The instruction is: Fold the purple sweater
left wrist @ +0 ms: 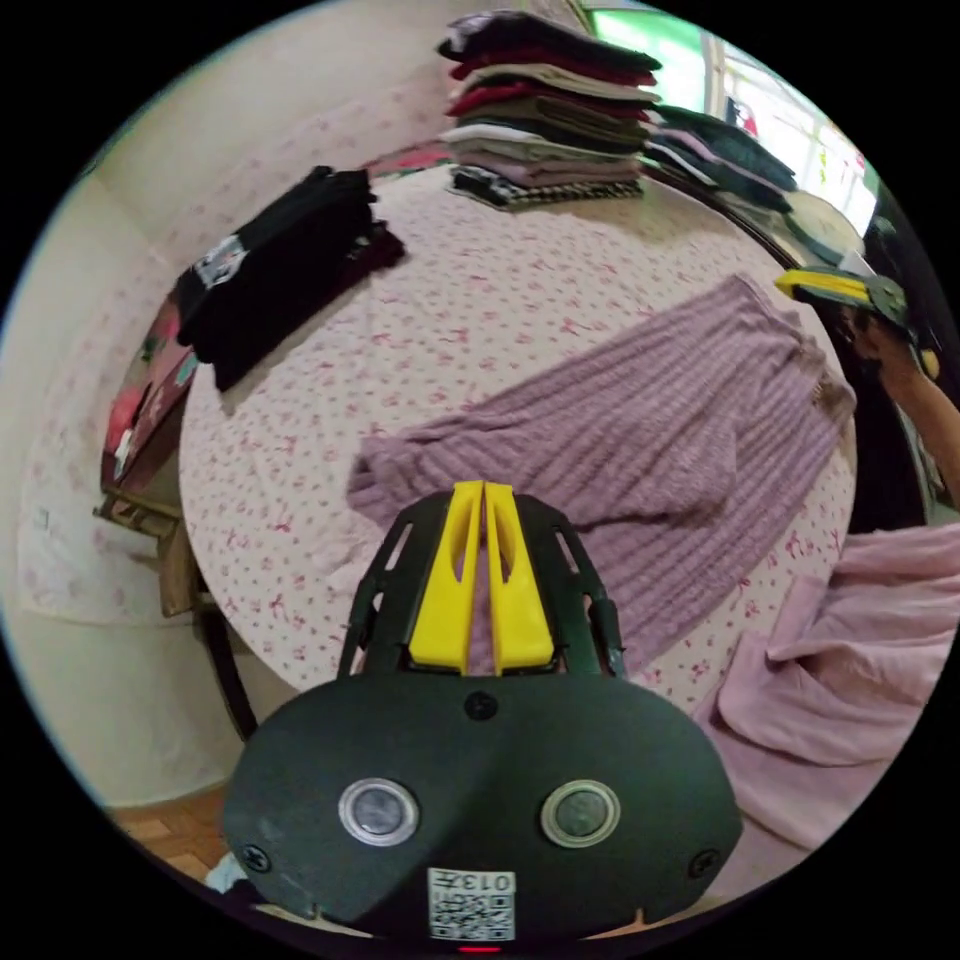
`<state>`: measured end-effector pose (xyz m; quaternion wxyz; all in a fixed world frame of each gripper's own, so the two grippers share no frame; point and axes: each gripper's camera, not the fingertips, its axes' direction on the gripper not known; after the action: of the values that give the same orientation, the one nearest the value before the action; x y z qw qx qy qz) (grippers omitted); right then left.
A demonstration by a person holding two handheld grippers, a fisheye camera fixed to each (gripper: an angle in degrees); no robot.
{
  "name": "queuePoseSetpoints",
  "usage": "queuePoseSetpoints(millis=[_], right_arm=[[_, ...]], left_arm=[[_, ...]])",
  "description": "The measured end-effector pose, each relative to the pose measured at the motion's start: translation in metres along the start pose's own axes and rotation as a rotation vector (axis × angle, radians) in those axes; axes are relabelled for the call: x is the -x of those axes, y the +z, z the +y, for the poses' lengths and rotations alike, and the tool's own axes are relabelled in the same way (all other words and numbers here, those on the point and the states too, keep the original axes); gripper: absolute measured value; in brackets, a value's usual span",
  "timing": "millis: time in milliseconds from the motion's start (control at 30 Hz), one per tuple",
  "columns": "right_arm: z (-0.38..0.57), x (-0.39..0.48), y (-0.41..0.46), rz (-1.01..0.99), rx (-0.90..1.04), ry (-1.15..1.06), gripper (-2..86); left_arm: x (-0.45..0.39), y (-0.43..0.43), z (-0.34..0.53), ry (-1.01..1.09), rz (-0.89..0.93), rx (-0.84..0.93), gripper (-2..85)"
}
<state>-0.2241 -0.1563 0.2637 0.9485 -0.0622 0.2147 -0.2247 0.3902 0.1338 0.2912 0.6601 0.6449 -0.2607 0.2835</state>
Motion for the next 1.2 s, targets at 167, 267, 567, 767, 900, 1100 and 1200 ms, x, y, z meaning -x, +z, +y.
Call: queuePoseSetpoints(millis=[167, 267, 567, 767, 900, 1100, 1200], right_arm=[[-0.041, 0.046, 0.024, -0.066, 0.056, -0.030, 0.3], [-0.054, 0.060, 0.055, -0.007, 0.156, 0.003, 0.3], [-0.079, 0.070, 0.052, -0.097, 0.091, 0.093, 0.4], [-0.165, 0.149, 0.040, -0.379, -0.032, -0.151, 1.2], [-0.239, 0.254, 0.063, -0.610, 0.008, -0.422, 3.9], [-0.323, 0.399, 0.095, -0.665, 0.066, -0.676, 7.5], [-0.344, 0.454, 0.116, -0.645, 0.135, -0.772, 8.1]], left_arm=[[0.049, 0.030, -0.024, -0.040, -0.100, 0.008, -0.2], [0.075, 0.059, -0.022, -0.048, -0.086, 0.090, -0.2], [0.155, 0.034, 0.030, -0.271, 0.069, -0.023, 0.4], [0.182, 0.014, 0.115, -0.364, 0.231, 0.010, 7.2], [0.177, 0.013, 0.163, -0.408, 0.295, 0.088, 11.9], [0.162, 0.023, 0.200, -0.507, 0.365, 0.113, 14.2], [0.152, 0.035, 0.194, -0.501, 0.345, 0.135, 13.9]])
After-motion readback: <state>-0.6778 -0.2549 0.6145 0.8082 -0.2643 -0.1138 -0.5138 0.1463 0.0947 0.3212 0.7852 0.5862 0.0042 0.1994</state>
